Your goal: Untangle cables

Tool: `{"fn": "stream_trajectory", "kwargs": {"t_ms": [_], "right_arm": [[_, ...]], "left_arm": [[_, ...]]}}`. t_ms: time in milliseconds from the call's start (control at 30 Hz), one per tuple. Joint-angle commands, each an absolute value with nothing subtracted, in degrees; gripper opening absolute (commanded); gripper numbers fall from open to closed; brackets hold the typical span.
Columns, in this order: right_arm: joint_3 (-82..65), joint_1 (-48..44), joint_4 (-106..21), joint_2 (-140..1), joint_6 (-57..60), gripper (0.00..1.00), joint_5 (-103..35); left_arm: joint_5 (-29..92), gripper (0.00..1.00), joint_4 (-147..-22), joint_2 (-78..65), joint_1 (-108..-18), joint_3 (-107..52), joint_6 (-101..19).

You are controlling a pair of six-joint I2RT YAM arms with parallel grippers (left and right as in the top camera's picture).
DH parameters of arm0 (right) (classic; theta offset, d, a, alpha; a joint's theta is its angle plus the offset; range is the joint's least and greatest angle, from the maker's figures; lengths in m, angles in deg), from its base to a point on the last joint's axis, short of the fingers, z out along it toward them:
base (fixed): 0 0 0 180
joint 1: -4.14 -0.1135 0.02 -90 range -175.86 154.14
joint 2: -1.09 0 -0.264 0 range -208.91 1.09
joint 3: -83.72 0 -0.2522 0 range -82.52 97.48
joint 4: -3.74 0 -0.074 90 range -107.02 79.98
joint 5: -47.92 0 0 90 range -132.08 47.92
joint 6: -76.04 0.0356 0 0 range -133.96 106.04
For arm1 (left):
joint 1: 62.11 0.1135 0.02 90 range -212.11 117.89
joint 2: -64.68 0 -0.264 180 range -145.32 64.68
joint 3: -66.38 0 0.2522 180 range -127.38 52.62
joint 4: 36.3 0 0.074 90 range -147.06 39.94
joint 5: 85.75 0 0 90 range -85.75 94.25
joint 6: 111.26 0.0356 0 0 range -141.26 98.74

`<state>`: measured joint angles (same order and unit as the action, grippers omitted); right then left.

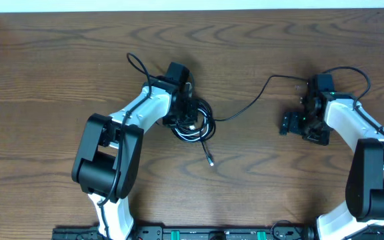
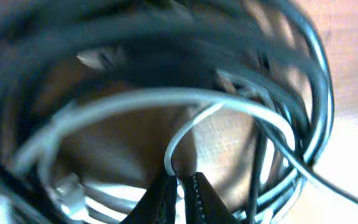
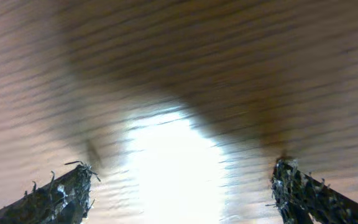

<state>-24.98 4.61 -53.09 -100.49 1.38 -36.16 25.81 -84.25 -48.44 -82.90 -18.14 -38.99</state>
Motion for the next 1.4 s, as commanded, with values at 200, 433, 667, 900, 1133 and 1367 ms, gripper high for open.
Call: {"fn": "stream_trajectory", "kwargs": {"t_ms": [200,433,667,900,1133,1367], "right_arm": [[-26.0,2.6,-53.0,-102.0,-4.4,0.88,-11.1],[-26.0,-4.2,-51.6,-102.0,-4.4,0.84,-9.3],[-26.0,-12.1,-46.2,-102.0,0.7,0.75,-9.3],[-26.0,-18.3,-40.1,-102.0,1.2,0.75,-5.7],[-26.0,-20.3,-33.8,-102.0,1.2,0.67,-1.3],[-25.9,-18.8,-33.5,-101.7,1.2,0.52,-1.1]], "left_arm": [[28.9,0.17,-88.2,-33.7,-83.2,-17.5,-36.8],[4.0,0.23,-94.0,-30.4,-83.2,-17.1,-47.4],[0.6,0.34,-93.1,-35.1,-83.0,-15.4,-49.4],[5.7,0.34,-90.1,-43.5,-83.0,-15.4,-46.5],[14.7,0.29,-87.4,-47.9,-83.0,-15.4,-42.7],[21.9,0.11,-87.1,-48.2,-83.1,-15.4,-37.1]]}}
